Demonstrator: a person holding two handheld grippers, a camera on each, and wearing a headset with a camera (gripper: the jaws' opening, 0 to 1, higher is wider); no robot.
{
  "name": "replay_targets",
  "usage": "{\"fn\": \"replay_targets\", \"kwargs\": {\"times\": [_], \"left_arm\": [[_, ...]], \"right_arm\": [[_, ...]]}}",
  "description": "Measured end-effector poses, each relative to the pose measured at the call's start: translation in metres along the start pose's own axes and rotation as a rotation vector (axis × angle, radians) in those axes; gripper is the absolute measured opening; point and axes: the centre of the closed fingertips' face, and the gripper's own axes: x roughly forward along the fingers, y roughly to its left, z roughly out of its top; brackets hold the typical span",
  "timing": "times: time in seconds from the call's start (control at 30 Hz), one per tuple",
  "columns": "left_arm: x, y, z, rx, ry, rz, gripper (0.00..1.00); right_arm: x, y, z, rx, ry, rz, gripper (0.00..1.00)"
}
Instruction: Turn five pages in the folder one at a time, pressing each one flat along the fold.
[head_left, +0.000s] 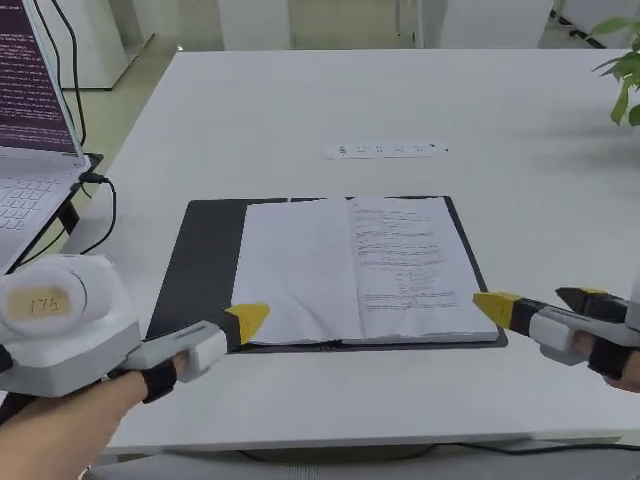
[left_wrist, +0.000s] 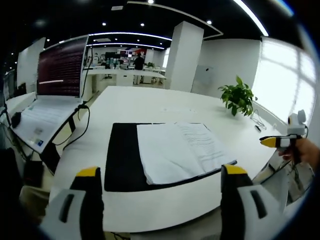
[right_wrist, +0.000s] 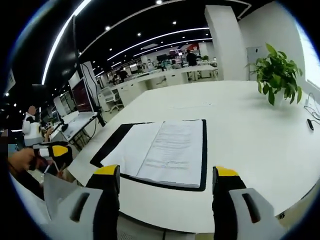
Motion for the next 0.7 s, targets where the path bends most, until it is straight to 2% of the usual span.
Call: {"fn": "replay_targets", "kwargs": {"times": [0.1, 0.17, 0.2, 0.27, 0.3, 0.5, 0.57, 0.7], "left_arm": [[-0.005, 0.003, -0.001, 0.052, 0.013, 0.011, 0.99], [-0.009, 0.005, 0.001, 0.056, 0.008, 0.014, 0.99], [-0.011, 0.007, 0.003, 0.045, 0.005, 0.019, 0.99], [-0.014, 0.010, 0.007, 0.033, -0.011, 0.027, 0.99], [-0.016, 0.012, 0.010, 0.029, -0.019, 0.032, 0.99], [-0.024, 0.022, 0.011, 0.030, -0.020, 0.057, 0.99], [-0.025, 0.024, 0.011, 0.031, -0.021, 0.060, 0.99], [-0.025, 0.025, 0.009, 0.023, -0.013, 0.062, 0.99]], "right_arm": [[-0.001, 0.001, -0.002, -0.051, 0.009, 0.014, 0.91], [-0.001, -0.001, -0.001, -0.052, 0.002, 0.013, 1.00], [-0.003, -0.003, 0.000, -0.047, 0.004, 0.016, 1.00], [-0.005, -0.004, 0.003, 0.029, -0.014, 0.024, 1.00], [-0.007, -0.009, 0.007, 0.052, -0.034, 0.011, 1.00], [-0.011, -0.019, 0.005, 0.034, -0.032, -0.013, 1.00], [-0.012, -0.018, 0.005, 0.045, -0.043, -0.014, 1.00], [-0.011, -0.017, -0.001, 0.052, -0.031, -0.014, 1.00]]}}
